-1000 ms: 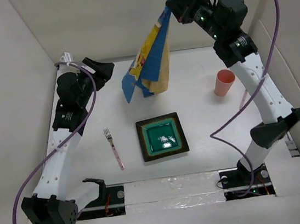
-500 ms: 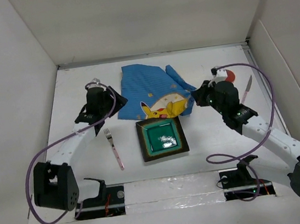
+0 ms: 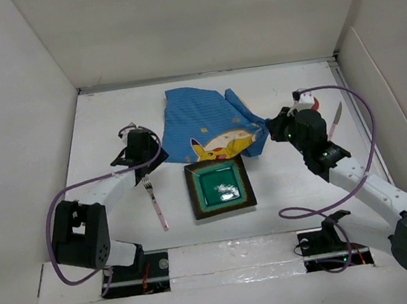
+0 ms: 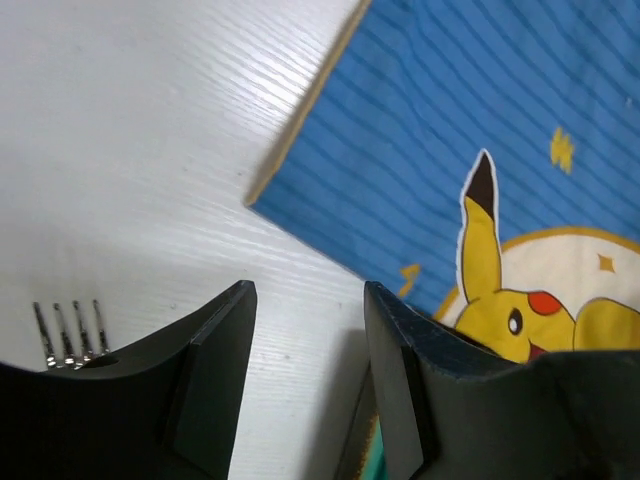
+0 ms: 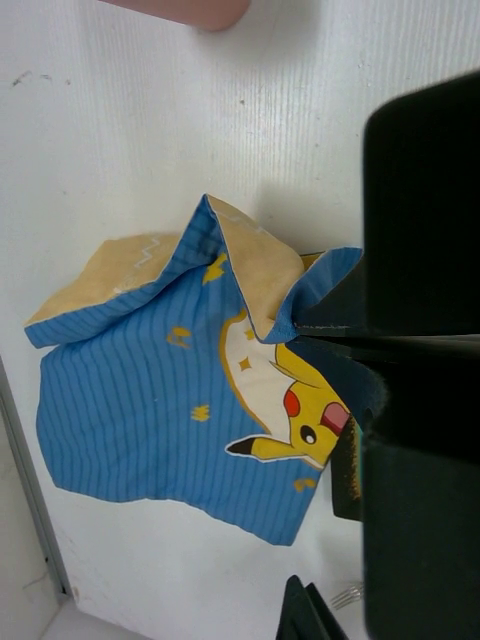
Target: Set the dinner table for one person
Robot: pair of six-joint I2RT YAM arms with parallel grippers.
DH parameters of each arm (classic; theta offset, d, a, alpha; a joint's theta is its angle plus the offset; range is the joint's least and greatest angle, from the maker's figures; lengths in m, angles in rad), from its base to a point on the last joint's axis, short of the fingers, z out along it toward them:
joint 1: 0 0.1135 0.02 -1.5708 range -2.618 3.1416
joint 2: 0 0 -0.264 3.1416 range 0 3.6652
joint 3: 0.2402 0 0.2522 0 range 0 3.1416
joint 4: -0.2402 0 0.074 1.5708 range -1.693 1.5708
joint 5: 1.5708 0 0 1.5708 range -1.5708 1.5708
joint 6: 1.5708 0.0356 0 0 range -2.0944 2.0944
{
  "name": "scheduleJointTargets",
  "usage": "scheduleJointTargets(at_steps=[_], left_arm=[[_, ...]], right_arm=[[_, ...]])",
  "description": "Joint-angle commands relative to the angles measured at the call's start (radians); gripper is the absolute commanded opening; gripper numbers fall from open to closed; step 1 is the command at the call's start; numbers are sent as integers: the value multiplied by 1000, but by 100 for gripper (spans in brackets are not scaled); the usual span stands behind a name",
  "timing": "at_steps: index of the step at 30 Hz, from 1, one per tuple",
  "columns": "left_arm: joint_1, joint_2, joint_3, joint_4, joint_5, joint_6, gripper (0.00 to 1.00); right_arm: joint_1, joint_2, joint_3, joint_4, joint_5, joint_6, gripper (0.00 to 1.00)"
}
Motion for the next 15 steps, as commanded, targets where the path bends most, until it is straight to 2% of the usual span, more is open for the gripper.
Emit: scheduleJointTargets(at_steps=[1,6,15], left_arm=[[-4,14,10,-5,-138,-29,44],[-108,131,114,-86,-338,-43,45],[-136,260,154,-127,-447,-71,44]], right_arm=[[-7,3,-5,88,-27,-7,0],[-7,-12,-15,93,-47,-7,0],[-7,-50,-54,110,-75,1,0]])
